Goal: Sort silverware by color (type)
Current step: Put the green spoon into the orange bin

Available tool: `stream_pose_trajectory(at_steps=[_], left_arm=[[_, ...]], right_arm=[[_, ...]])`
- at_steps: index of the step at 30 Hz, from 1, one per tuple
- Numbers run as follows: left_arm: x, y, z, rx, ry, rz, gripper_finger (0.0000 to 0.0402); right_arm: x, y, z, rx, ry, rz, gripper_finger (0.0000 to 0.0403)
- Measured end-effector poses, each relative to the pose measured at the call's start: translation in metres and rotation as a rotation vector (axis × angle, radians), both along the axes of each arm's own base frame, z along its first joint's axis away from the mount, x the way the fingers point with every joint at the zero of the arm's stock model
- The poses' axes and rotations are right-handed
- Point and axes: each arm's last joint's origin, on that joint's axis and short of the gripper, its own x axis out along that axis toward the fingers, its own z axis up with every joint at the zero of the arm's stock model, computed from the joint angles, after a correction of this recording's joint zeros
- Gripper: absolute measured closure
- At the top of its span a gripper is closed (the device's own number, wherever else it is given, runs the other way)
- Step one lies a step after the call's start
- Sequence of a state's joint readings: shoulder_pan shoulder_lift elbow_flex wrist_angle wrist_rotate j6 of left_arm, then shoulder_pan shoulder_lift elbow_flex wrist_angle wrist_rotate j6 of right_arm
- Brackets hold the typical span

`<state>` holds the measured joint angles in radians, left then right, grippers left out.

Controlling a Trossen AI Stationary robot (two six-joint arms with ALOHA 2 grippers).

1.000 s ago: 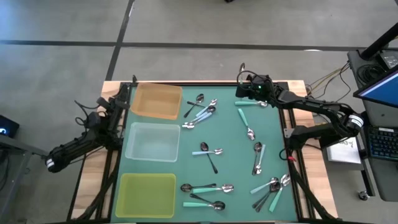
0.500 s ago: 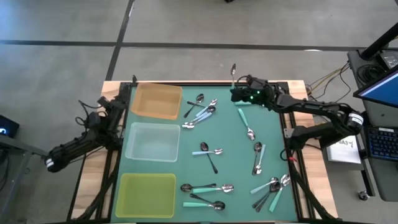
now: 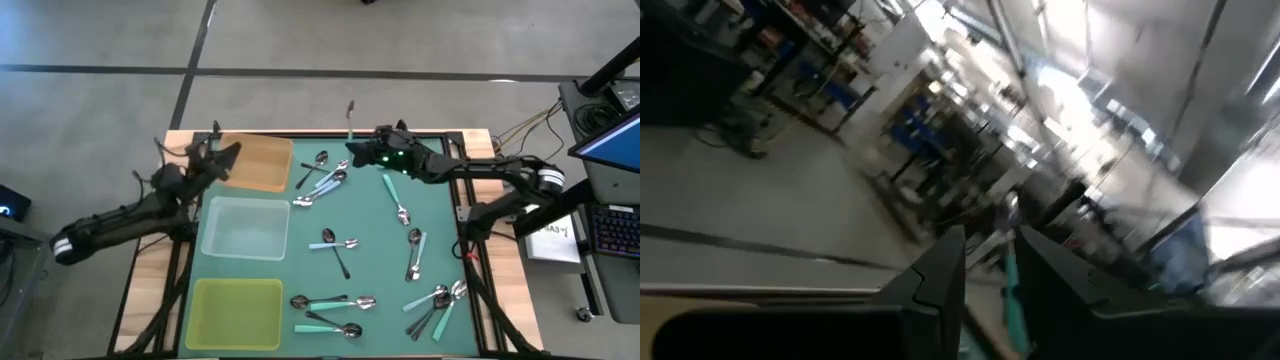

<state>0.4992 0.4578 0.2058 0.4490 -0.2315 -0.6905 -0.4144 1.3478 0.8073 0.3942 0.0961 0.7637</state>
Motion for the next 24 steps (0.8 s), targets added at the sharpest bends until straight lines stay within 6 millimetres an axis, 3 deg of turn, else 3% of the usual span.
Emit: stream_pose_trajectory(at_steps=[5, 10, 14, 24], left_arm=[[0.02, 0.011, 0.019, 0.02, 0.26, 0.001, 0.0326], [0.035, 0.017, 0.034, 0.031, 0.474, -0.064, 0.0326], [0.044, 0.019, 0.03, 0.039, 0.536, -0.142, 0.0326], [0.06, 0.028, 0.0, 0.045, 0.494, -0.137, 0.0326]], right_arm=[[0.036, -0.008, 0.004, -0.026, 0.04, 0.078, 0.0353], [0.071, -0.019, 0.012, -0.036, 0.209, 0.118, 0.0353], [0.096, -0.029, 0.02, -0.061, 0.294, 0.143, 0.0353], [0.136, -0.044, 0.046, -0.173, 0.229, 0.207, 0.0343]])
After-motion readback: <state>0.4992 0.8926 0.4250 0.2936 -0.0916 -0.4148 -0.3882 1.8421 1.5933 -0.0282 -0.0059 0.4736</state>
